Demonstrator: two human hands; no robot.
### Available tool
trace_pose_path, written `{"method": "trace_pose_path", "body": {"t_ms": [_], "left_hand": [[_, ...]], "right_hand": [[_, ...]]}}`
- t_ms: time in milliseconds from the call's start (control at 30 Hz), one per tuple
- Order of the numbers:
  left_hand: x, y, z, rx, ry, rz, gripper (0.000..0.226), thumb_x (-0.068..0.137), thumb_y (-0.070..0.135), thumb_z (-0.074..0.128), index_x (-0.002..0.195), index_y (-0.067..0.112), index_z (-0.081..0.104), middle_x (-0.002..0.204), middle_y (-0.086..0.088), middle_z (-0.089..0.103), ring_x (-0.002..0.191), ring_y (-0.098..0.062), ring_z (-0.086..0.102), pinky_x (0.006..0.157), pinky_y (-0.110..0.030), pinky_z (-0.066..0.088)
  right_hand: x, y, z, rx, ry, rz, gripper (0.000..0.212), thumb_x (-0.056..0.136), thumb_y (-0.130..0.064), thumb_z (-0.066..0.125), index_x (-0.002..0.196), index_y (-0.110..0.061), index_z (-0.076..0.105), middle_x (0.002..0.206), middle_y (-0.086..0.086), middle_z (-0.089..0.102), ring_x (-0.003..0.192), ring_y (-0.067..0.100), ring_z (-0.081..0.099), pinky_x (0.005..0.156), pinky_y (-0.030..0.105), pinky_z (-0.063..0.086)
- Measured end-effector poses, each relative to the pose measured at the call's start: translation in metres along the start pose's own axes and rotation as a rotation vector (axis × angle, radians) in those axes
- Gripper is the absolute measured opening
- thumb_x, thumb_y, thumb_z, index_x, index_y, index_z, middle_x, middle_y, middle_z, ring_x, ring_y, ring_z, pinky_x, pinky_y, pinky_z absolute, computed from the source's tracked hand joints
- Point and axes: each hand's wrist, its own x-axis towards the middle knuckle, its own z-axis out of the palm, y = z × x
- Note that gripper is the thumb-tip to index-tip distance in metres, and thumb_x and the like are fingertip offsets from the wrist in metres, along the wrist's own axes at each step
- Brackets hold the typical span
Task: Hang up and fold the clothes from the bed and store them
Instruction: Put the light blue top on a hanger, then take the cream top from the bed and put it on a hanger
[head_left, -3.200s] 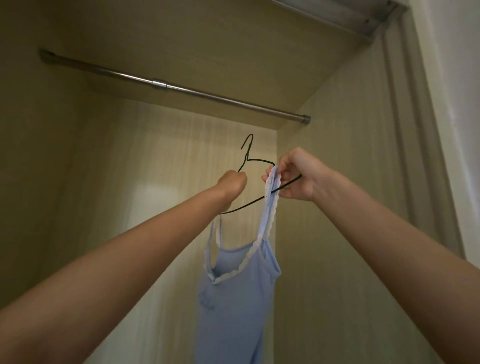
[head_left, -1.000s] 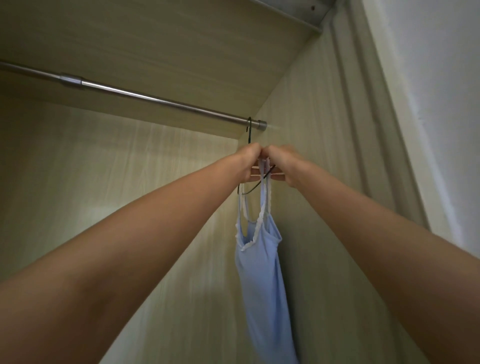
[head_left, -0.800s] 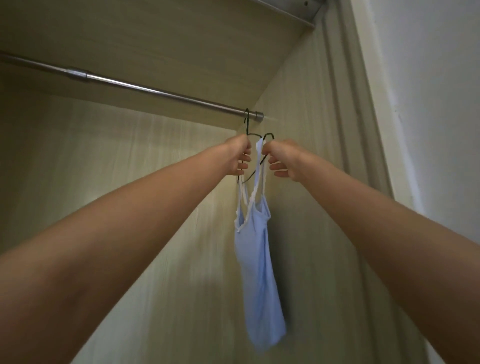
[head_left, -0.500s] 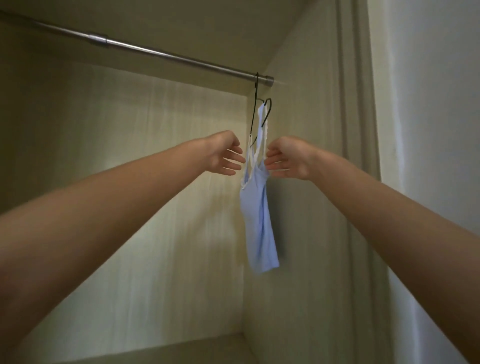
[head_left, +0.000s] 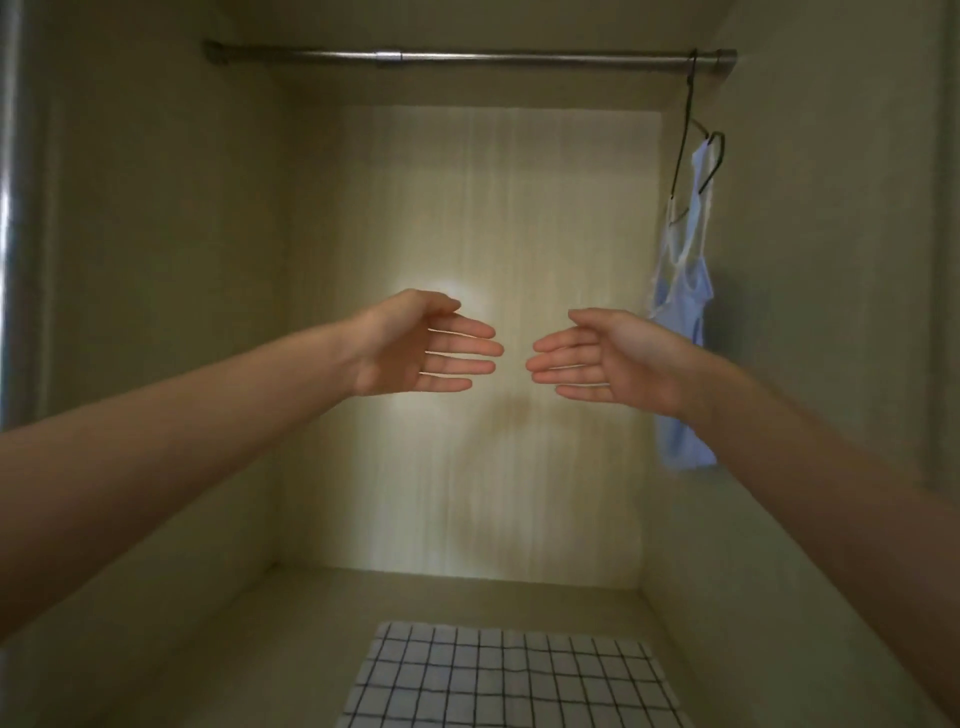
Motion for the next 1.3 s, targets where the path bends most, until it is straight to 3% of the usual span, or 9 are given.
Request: {"method": "trace_pose_path", "body": {"t_ms": [300,400,733,867,1033,1300], "left_hand": [[-0.118,-0.054,-0.091,-0.19,0.274,-0.041,0.042,0.1,0.026,0.032,0.113,0.004,0.066,0.115,-0.015,0.07,0.109,-0.027,0.067,0.1,-0.042,0.047],[-0.168,-0.062,-0.122,-0.18,0.368,-0.054,0.04,0.101,0.026,0.035,0.115,0.004,0.065,0.116,-0.014,0.07,0.107,-0.028,0.068,0.095,-0.042,0.049],[-0.348,-0.085,-0.203,-0.19,0.612,-0.158,0.044,0.099,0.026,0.037,0.118,0.002,0.068,0.121,-0.014,0.068,0.11,-0.03,0.067,0.098,-0.043,0.046],[-0.412,-0.103,-0.223,-0.242,0.684,-0.215,0.043,0.098,0.025,0.038,0.113,0.002,0.071,0.122,-0.015,0.068,0.11,-0.031,0.066,0.1,-0.044,0.048],[-0.481,-0.123,-0.236,-0.306,0.761,-0.283,0.042,0.098,0.025,0.039,0.12,0.003,0.067,0.121,-0.013,0.068,0.108,-0.029,0.068,0.088,-0.043,0.056],[-0.56,-0.141,-0.253,-0.278,0.978,-0.313,0.038,0.101,0.023,0.037,0.119,0.005,0.064,0.116,-0.011,0.071,0.105,-0.027,0.069,0.093,-0.04,0.055]], "right_hand": [[0.007,0.032,0.11,0.252,-0.257,-0.004,0.049,0.102,-0.042,0.038,0.114,-0.004,0.067,0.113,0.013,0.072,0.106,0.022,0.07,0.098,0.037,0.049],[0.001,0.042,0.162,0.306,-0.361,0.016,0.05,0.102,-0.042,0.038,0.116,-0.003,0.066,0.114,0.014,0.072,0.107,0.023,0.069,0.099,0.037,0.049],[-0.048,0.067,0.326,0.386,-0.578,0.129,0.046,0.104,-0.037,0.035,0.118,-0.003,0.064,0.115,0.014,0.072,0.109,0.024,0.069,0.099,0.037,0.052],[-0.08,0.07,0.385,0.395,-0.637,0.171,0.045,0.104,-0.037,0.036,0.116,-0.004,0.065,0.116,0.014,0.071,0.109,0.025,0.068,0.098,0.038,0.052],[-0.107,0.075,0.45,0.382,-0.703,0.242,0.044,0.104,-0.037,0.038,0.11,-0.006,0.068,0.113,0.012,0.073,0.106,0.025,0.07,0.096,0.037,0.051],[-0.118,0.083,0.547,0.376,-0.891,0.295,0.043,0.103,-0.035,0.039,0.111,-0.004,0.069,0.113,0.014,0.072,0.108,0.028,0.069,0.097,0.039,0.052]]}}
